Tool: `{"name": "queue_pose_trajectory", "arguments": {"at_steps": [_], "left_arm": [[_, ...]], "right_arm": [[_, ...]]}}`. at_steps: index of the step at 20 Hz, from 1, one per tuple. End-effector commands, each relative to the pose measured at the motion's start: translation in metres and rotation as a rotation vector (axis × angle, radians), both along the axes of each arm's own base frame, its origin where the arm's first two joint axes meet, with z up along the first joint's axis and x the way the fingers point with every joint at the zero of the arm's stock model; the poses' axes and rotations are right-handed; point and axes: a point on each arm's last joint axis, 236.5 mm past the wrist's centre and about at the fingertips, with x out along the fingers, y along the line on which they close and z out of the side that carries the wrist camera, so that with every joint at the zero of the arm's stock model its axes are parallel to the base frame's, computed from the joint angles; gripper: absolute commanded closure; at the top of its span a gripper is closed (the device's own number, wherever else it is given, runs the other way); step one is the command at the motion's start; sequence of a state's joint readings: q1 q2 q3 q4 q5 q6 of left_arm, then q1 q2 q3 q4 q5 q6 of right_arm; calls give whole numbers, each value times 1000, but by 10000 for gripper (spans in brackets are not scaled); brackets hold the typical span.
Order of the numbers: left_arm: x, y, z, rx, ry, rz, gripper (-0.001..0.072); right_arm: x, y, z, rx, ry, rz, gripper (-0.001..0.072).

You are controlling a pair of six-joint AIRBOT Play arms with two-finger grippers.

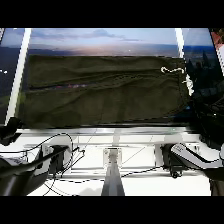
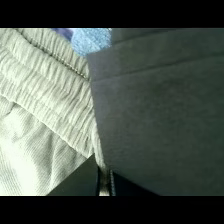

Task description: Fold the clothes and pants, and hang the long-sleeved shirts on hangers.

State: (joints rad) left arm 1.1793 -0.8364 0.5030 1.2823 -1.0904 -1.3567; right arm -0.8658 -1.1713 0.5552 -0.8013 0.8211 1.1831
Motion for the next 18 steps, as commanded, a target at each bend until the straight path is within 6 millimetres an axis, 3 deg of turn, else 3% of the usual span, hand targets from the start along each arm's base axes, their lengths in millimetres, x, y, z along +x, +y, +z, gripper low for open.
{"name": "queue_pose_trajectory", "arguments": {"at_steps": [1, 3, 4, 9, 10, 13, 16, 18], "left_arm": [[-7, -1, -8, -1, -34, 64, 222], [-7, 3, -12, 19, -37, 74, 256], [-7, 5, -13, 30, -38, 75, 318], [1, 5, -28, -11, -58, 67, 316], [5, 4, -32, -28, -70, 54, 283], [16, 14, -38, -12, -111, 54, 271], [18, 24, -39, 23, -119, 73, 474], [18, 34, -38, 72, -119, 59, 507]], "right_arm": [[0, 0, 0, 0, 0, -1, 687], [0, 0, 0, -1, 0, -1, 687], [0, 0, 0, 0, 0, -1, 687], [0, 0, 0, 0, 0, -1, 686], [0, 0, 0, 1, 0, 0, 686], [0, 1, 0, 3, 0, 1, 687], [0, 3, 0, 8, 2, 6, 686], [-1, 6, 0, 15, 3, 21, 687]]}}
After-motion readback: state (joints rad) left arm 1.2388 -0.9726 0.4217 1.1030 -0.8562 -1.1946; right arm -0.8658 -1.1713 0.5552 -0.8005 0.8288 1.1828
